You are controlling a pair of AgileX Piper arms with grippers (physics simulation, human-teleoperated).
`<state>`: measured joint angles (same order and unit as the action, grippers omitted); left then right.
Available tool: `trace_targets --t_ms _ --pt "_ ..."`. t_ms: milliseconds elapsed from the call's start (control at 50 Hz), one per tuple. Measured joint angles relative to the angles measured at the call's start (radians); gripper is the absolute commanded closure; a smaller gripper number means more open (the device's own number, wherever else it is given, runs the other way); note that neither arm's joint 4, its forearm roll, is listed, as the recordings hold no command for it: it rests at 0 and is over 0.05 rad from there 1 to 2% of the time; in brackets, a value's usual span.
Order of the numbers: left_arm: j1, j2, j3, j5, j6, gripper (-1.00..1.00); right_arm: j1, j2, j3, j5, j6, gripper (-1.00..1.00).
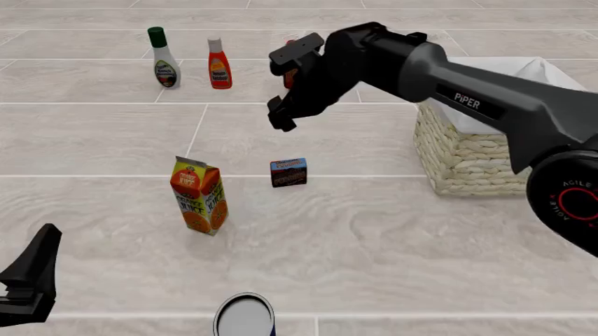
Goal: Pick the chocolate pudding and place it in the basket.
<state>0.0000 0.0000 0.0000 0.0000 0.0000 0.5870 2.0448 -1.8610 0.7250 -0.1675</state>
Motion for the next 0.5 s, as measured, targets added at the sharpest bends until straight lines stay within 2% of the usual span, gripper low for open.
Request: trace_targets --t_ms 280,500 --pt "0.0 0.0 0.0 0.0 0.0 -1.0 0.005 0.054 -0.104 0.095 -0.04 -1.0" --pt "0.0 0.0 0.0 0.0 0.0 -1.0 0.0 0.077 -0.157 0.125 -0.091 -1.0"
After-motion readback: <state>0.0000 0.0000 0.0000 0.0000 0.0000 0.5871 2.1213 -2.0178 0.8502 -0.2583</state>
